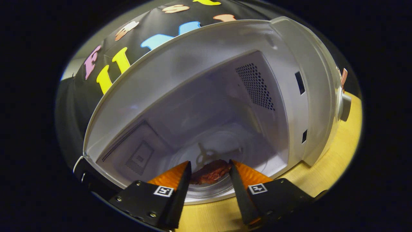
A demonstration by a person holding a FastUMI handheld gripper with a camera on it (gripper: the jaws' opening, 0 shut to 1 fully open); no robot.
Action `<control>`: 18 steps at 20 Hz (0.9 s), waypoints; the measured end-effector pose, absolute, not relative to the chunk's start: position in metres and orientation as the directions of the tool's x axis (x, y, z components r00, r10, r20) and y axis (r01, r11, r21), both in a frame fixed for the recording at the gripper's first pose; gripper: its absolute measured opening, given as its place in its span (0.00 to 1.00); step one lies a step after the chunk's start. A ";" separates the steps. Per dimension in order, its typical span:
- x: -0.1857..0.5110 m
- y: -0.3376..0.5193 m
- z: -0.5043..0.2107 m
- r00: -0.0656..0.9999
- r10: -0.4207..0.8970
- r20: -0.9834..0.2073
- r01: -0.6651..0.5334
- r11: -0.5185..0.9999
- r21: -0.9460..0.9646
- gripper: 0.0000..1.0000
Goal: Open the microwave, put the food inside, and close the microwave door.
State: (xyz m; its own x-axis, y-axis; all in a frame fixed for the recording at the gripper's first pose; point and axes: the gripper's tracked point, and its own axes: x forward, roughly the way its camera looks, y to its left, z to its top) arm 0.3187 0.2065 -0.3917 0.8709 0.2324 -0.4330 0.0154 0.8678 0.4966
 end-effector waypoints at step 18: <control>0.204 0.186 -0.263 0.916 0.271 -0.298 -0.185 0.940 0.286 0.98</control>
State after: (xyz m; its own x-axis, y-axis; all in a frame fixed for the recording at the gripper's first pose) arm 0.2040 0.1856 -0.2631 0.9155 0.2707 -0.2976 -0.1851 0.9402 0.2858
